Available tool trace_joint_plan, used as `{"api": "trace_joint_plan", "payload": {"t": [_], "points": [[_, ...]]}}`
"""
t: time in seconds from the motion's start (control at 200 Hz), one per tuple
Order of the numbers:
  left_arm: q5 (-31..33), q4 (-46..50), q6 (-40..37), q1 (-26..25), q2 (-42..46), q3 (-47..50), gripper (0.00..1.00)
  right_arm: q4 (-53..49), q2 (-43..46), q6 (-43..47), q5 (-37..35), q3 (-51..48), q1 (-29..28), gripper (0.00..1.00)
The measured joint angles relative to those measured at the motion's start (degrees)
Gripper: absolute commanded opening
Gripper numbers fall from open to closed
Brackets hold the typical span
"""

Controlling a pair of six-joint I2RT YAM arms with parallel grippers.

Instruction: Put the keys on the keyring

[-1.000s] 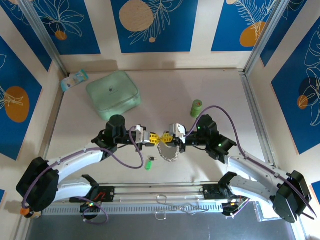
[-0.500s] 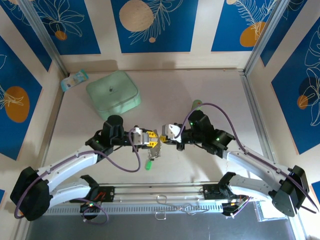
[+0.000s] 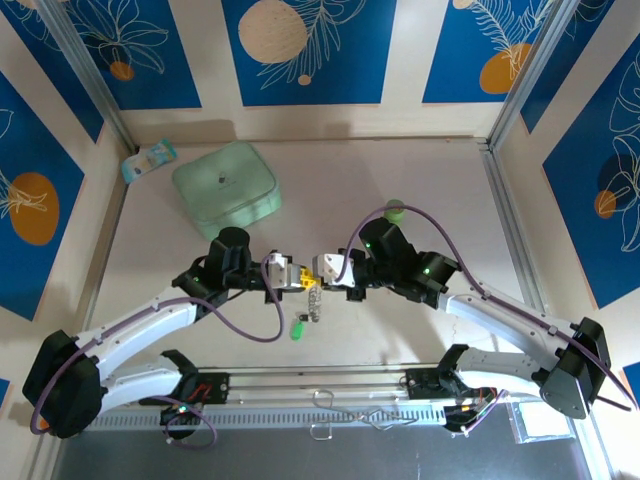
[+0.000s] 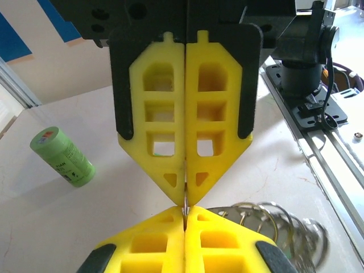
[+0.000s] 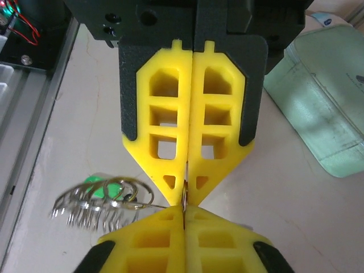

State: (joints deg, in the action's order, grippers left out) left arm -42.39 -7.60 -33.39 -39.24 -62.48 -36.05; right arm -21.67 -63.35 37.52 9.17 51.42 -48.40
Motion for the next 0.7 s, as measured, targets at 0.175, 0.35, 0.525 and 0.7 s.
{"api": "trace_joint_plan", "payload": {"t": [0.175,0.35,0.525,0.7], "points": [[0.5,-3.3,0.5,0.0,0.0,0.9,0.00,8.2,3.1,-4.3,6.8,-5.9,4.0,0.25],[1.0,-8.8,3.0,0.0,0.0,4.2,0.00,17.5,4.7,-8.7,7.2,-14.0,5.2,0.25],[1.2,-10.7,4.4,0.0,0.1,4.8,0.00,20.7,3.9,-10.0,6.2,-14.9,3.8,0.24],[1.8,-11.3,4.6,0.0,0.2,4.8,0.00,21.9,3.9,-10.6,4.8,-15.0,3.7,0.24]]}}
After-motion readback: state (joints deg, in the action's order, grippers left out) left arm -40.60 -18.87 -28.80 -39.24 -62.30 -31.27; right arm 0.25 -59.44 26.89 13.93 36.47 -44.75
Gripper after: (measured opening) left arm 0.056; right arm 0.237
